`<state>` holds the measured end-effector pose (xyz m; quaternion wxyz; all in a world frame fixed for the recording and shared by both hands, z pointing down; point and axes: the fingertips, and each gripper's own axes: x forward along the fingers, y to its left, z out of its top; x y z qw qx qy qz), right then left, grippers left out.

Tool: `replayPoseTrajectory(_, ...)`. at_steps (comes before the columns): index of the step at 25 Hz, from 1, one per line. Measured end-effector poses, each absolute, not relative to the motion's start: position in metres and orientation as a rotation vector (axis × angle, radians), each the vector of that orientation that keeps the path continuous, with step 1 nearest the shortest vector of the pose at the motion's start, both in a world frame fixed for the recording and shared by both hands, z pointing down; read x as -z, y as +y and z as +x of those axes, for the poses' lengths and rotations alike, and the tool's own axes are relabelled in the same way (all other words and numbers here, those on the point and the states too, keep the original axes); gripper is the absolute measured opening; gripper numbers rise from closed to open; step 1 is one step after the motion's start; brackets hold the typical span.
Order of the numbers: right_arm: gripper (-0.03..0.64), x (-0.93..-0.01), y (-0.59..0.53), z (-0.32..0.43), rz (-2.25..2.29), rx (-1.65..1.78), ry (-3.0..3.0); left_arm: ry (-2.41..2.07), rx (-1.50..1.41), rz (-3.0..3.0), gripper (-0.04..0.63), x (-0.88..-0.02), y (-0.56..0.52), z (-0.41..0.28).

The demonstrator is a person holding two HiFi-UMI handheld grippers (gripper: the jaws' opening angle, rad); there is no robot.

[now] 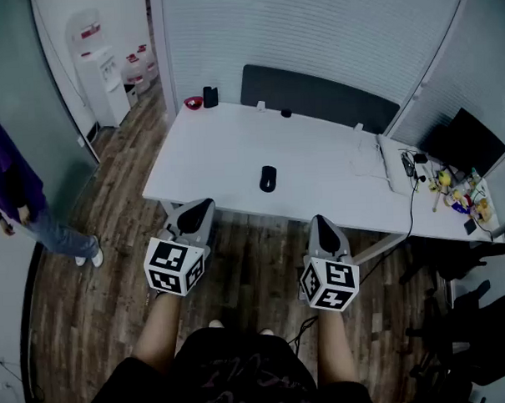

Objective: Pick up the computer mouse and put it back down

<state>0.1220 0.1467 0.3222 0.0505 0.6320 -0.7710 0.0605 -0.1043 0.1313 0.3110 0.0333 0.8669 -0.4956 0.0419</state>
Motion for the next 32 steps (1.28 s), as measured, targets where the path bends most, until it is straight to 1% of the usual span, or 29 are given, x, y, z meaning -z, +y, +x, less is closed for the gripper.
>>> replayPoseTrajectory(15,0.008,-0.316,0.149,0.11,1.945,-0.147,-2.374,-1.511,-0.135,2.674,0.002,-0.313,0.134,-0.113)
replayPoseTrajectory(32,0.008,-0.321,0.164,0.091,2.059,-0.183,-2.285,-1.417,-0.149,2.694,0.002,-0.332,0.145,-0.145)
